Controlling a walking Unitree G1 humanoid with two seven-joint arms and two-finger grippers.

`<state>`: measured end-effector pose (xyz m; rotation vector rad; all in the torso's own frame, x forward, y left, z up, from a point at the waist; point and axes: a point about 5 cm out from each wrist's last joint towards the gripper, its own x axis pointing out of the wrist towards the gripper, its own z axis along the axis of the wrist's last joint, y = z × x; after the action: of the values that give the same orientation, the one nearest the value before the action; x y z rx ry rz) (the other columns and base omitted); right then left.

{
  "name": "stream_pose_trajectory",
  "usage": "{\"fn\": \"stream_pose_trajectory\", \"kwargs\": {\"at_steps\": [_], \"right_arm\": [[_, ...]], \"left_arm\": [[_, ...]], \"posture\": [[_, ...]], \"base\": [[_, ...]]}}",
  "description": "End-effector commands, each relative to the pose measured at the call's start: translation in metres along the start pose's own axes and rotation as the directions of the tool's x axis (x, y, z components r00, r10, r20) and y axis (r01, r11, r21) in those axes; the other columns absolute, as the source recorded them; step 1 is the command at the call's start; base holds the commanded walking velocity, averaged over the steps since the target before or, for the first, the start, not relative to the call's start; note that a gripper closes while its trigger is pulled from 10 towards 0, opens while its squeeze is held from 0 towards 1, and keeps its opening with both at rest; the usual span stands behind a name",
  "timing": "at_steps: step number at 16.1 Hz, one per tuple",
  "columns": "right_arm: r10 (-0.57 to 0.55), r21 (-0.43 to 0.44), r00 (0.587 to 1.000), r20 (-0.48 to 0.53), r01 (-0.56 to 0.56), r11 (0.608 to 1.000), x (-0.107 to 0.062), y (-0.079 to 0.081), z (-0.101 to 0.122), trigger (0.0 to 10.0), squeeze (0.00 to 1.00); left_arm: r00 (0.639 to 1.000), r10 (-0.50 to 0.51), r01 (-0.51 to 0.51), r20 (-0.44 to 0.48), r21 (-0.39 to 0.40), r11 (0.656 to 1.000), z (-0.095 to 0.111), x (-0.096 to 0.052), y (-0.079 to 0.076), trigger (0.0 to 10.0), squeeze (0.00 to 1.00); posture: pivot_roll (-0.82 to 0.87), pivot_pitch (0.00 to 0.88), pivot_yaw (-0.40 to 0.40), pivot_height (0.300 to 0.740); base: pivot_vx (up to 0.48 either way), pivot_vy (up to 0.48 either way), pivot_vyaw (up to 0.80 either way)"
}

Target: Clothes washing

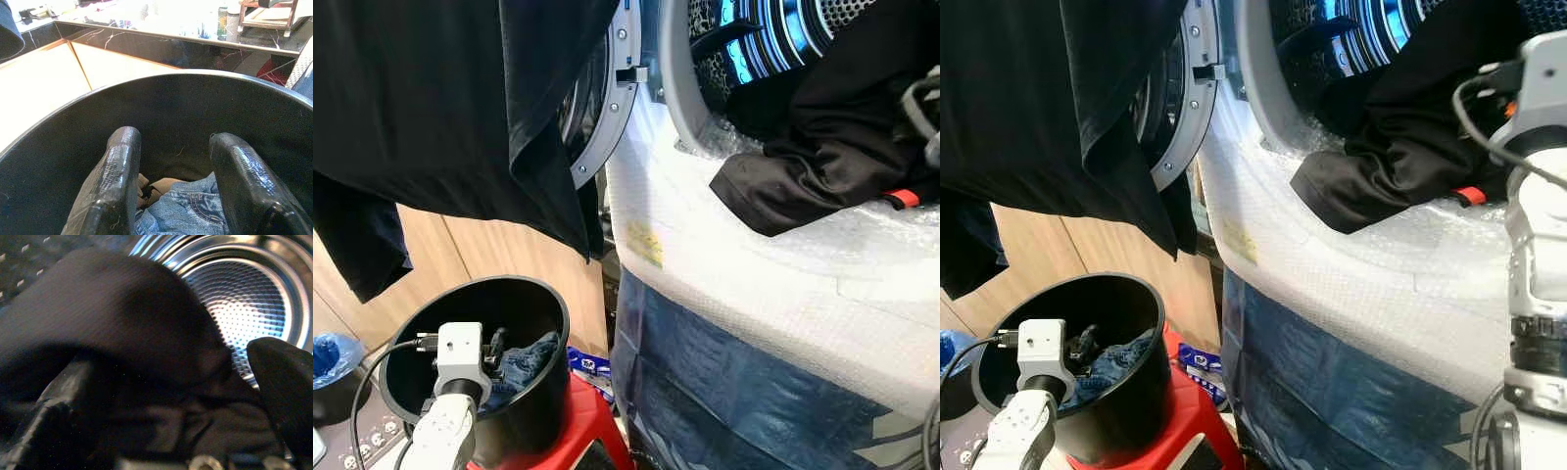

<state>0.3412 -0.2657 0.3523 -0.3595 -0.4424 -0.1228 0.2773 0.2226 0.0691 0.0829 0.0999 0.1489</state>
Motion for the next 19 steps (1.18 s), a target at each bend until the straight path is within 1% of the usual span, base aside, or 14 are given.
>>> {"fn": "stream_pose_trajectory", "kwargs": {"at_steps": [1, 2, 4, 6, 8, 9, 12, 13, 14, 15, 16, 17, 18, 19], "right_arm": [[0.027, -0.022, 1.0, 0.012, -0.026, 0.999, -0.001, 0.001, 0.007, 10.0, 1.0], [0.052, -0.01, 0.997, 0.051, -0.052, 0.999, -0.005, 0.002, 0.01, 10.0, 1.0], [0.054, 0.038, 0.996, 0.073, -0.057, 0.998, -0.007, -0.003, 0.013, 10.0, 1.0], [0.043, 0.074, 0.997, 0.066, -0.048, 0.996, -0.01, -0.011, 0.01, 10.0, 1.0], [0.085, 0.108, 0.993, 0.081, -0.094, 0.99, -0.019, -0.011, 0.003, 10.0, 1.0], [0.112, 0.113, 0.989, 0.098, -0.123, 0.986, -0.023, -0.007, 0.003, 10.0, 1.0], [0.126, 0.061, 0.986, 0.111, -0.133, 0.989, -0.028, -0.001, 0.005, 10.0, 1.0], [0.137, 0.071, 0.981, 0.136, -0.147, 0.986, -0.036, 0.002, 0.008, 10.0, 0.0], [0.134, 0.098, 0.978, 0.162, -0.151, 0.984, -0.04, 0.004, 0.012, 10.0, 0.0], [0.192, 0.19, 0.947, 0.257, -0.245, 0.951, -0.056, 0.022, 0.024, 10.0, 0.0], [0.214, 0.2, 0.939, 0.271, -0.272, 0.941, -0.06, 0.026, 0.026, 10.0, 0.0], [0.242, 0.249, 0.92, 0.307, -0.323, 0.913, -0.067, 0.035, 0.032, 10.0, 0.0], [0.163, 0.364, 0.932, 0.324, -0.282, 0.888, -0.067, 0.04, 0.038, 10.0, 0.0], [0.028, 0.432, 0.949, 0.313, -0.168, 0.886, -0.063, 0.041, 0.043, 10.0, 0.0]], "left_arm": [[1.0, 0.011, -0.011, 0.005, 0.011, 1.0, 0.004, 0.002, 0.005, 10.0, 0.0], [1.0, 0.016, -0.016, 0.008, 0.01, 1.0, 0.004, 0.002, 0.004, 10.0, 0.0], [1.0, 0.017, -0.017, 0.008, 0.007, 1.0, 0.004, 0.003, 0.003, 10.0, 0.0], [1.0, 0.014, -0.014, 0.006, 0.004, 1.0, 0.003, 0.003, 0.002, 10.0, 0.0], [1.0, 0.006, -0.006, 0.003, 0.014, 1.0, 0.001, 0.003, 0.002, 10.0, 0.0], [1.0, 0.003, -0.003, 0.003, 0.017, 1.0, 0.001, 0.004, 0.004, 10.0, 0.0], [1.0, -0.004, 0.003, 0.001, 0.024, 1.0, 0.001, 0.006, 0.005, 10.0, 0.0], [1.0, -0.008, 0.008, -0.006, 0.024, 1.0, -0.002, 0.006, 0.004, 10.0, 0.0], [1.0, -0.009, 0.009, -0.008, 0.023, 1.0, -0.003, 0.006, 0.004, 10.0, 0.0], [1.0, -0.012, 0.012, -0.012, 0.02, 1.0, -0.004, 0.005, 0.003, 10.0, 0.0], [1.0, -0.013, 0.013, -0.013, 0.02, 1.0, -0.005, 0.005, 0.002, 10.0, 0.0], [1.0, -0.015, 0.016, -0.016, 0.02, 1.0, -0.006, 0.005, 0.002, 10.0, 0.0], [1.0, -0.02, 0.02, -0.02, 0.02, 1.0, -0.007, 0.006, 0.002, 10.0, 0.0], [1.0, -0.022, 0.023, -0.021, 0.022, 1.0, -0.007, 0.006, 0.002, 10.0, 0.0]], "posture": [[0.03, 0.0, 0.088, 0.74], [0.03, 0.0, 0.082, 0.74], [0.04, 0.0, 0.078, 0.74], [0.03, 0.0, 0.079, 0.74], [0.03, 0.0, 0.074, 0.74], [0.03, 0.0, 0.076, 0.74], [0.02, 0.0, 0.08, 0.74], [0.01, 0.0, 0.079, 0.74], [0.01, 0.0, 0.072, 0.74], [0.01, 0.0, 0.069, 0.74], [0.01, 0.0, 0.069, 0.74], [0.0, 0.0, 0.07, 0.74], [-0.01, 0.0, 0.075, 0.74], [-0.01, 0.0, 0.076, 0.74]], "base": [[0.0, 0.0, 0.0], [0.0, 0.0, 0.0], [0.0, 0.0, 0.0], [0.0, 0.0, 0.0], [0.0, 0.0, 0.0], [0.0, 0.0, 0.0], [0.0, 0.0, 0.0], [0.0, 0.0, 0.0], [0.0, 0.0, 0.0], [0.0, 0.0, 0.0], [0.0, 0.0, 0.0], [0.0, 0.0, 0.0], [0.0, 0.0, 0.0], [0.0, 0.0, 0.0]]}}
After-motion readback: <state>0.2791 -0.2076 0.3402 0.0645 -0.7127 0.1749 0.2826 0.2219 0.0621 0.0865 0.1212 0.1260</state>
